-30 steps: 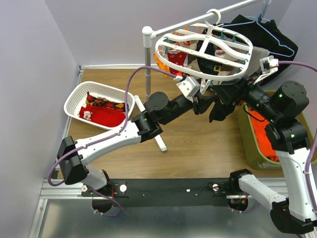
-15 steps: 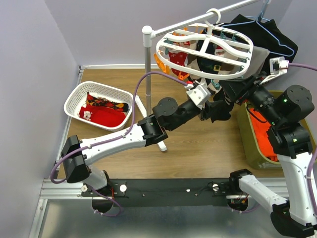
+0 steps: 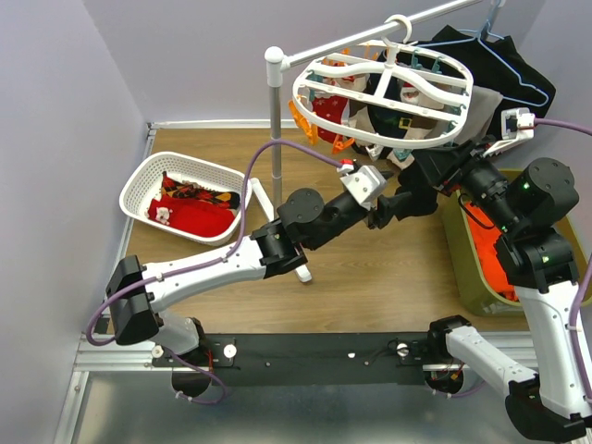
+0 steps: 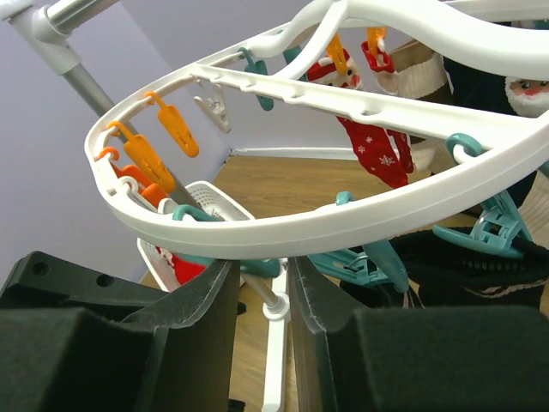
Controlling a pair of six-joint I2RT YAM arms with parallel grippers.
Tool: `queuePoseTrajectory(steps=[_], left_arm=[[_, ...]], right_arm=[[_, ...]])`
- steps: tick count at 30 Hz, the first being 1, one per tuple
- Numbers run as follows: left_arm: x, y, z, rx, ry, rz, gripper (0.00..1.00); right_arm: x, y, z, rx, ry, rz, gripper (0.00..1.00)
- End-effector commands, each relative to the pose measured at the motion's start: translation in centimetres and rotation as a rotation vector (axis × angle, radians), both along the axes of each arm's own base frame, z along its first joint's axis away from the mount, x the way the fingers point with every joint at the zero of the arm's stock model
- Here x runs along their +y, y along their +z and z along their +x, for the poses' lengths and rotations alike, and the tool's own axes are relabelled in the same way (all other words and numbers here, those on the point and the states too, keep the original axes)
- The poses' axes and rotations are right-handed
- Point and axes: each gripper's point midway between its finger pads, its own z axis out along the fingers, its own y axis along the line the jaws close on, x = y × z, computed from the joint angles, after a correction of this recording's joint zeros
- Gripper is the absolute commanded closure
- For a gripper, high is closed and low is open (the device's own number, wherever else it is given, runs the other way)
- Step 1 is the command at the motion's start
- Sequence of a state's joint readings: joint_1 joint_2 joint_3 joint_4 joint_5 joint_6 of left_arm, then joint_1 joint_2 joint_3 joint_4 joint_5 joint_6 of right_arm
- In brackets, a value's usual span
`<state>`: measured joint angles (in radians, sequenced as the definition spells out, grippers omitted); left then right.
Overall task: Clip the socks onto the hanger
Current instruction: Open the clamp at the hanger.
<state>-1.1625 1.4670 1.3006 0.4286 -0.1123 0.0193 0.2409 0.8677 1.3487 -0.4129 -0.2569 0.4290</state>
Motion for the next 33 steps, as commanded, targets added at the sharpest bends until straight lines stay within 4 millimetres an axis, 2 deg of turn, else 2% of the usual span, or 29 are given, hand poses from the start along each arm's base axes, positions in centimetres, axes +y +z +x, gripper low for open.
queuePoseTrajectory(steps=[1, 2, 6, 10, 12, 13, 18, 21, 25, 33], left_arm=[[1.5, 1.9, -0.3, -0.079, 0.027, -0.071, 0.36], [1.4, 1.5, -0.1, -0.092, 0.033, -0.062, 0.34], [1.3, 2.2, 0.3, -0.136, 0.009, -0.101, 0.31], [1.3, 2.4, 1.3, -0.153, -0.007, -0.119, 0.31], [1.8, 2.6, 2.5, -0.152, 0.012, -0.132, 0.31], [1.6, 2.6, 2.0, -0.162, -0.035, -0.133, 0.31], [1.2, 2.4, 3.3, -0.167, -0.068, -0.125, 0.32], [0.8, 2.1, 3.5, -0.177, -0.131, -0.115, 0.34], [-0.1, 2.0, 2.6, -0.201, -0.205, -0.096, 0.34], [-1.2, 2.2, 2.9, -0.170, -0.232, -0.109, 0.39]], right_arm=[[-0.6, -0.1, 0.5, -0.012, -0.037, -0.009, 0.64], [-0.6, 0.0, 0.4, -0.013, -0.036, -0.009, 0.64], [-0.5, -0.1, 0.5, -0.011, -0.034, -0.011, 0.64], [-0.6, -0.1, 0.5, -0.007, -0.034, -0.017, 0.64], [-0.5, -0.1, 0.4, -0.007, -0.033, -0.020, 0.64], [-0.6, -0.1, 0.4, -0.008, -0.036, -0.024, 0.64], [-0.7, -0.1, 0.4, -0.008, -0.040, -0.032, 0.64], [-0.7, 0.0, 0.3, -0.011, -0.039, -0.034, 0.64], [-0.7, 0.0, 0.3, -0.009, -0.039, -0.036, 0.64], [-0.8, 0.0, 0.2, -0.007, -0.040, -0.032, 0.64]])
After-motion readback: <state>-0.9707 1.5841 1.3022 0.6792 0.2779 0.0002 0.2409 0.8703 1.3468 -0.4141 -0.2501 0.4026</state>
